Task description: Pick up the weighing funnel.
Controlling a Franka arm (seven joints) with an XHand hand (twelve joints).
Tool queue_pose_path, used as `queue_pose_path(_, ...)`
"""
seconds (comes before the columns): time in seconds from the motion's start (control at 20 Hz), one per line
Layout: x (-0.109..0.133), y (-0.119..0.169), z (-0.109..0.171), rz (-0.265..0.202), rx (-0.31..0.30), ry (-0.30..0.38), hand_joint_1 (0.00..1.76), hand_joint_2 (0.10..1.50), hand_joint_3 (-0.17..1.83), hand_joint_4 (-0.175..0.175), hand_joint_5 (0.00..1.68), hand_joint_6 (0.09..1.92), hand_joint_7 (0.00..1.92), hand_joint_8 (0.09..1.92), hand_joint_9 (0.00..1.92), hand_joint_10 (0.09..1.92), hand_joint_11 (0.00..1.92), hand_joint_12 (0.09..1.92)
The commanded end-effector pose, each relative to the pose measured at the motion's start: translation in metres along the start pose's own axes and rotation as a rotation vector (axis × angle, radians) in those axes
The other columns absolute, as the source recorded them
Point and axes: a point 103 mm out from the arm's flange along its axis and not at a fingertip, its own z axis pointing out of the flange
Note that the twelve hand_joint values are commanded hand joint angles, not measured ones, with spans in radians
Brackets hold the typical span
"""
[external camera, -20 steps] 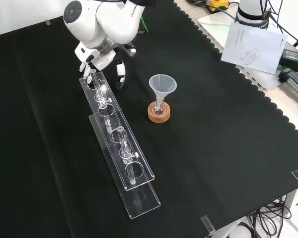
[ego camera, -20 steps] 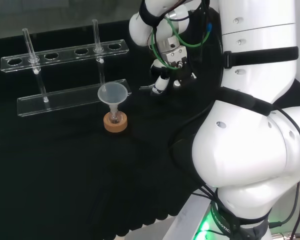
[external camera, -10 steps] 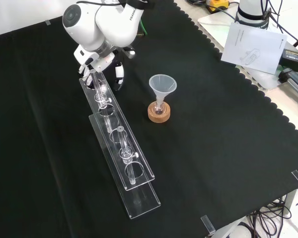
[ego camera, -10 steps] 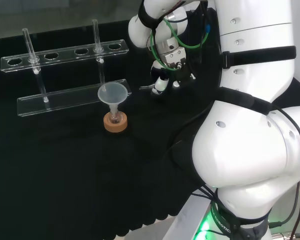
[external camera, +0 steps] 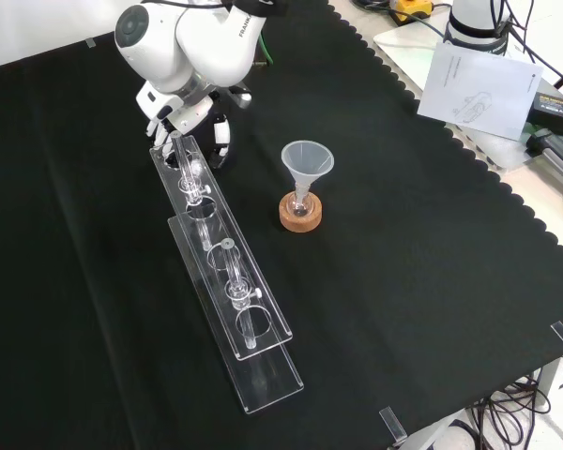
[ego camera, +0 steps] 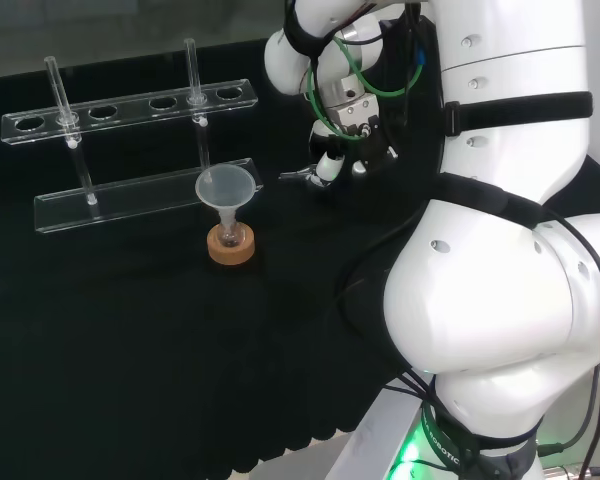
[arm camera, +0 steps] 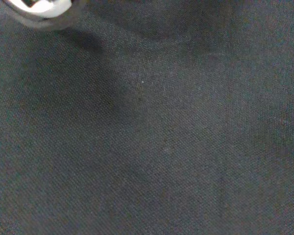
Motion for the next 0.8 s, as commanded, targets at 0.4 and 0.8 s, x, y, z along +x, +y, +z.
queue_pose_path(0.4, 0.0146, 0.0068, 0.0001, 0.014, 0.006, -0.024, 0.88, 0.66, 0.55, 0.037, 0.77, 0.61, 0.49, 0.61, 0.75, 0.48, 0.45, 1.28)
queue_pose_path(0.8, 0.0125, 0.0063, 0.0017, 0.036, 0.002, -0.033, 1.05, 0.93, 0.2, 0.167, 1.11, 0.76, 0.54, 0.63, 0.8, 0.48, 0.49, 1.27)
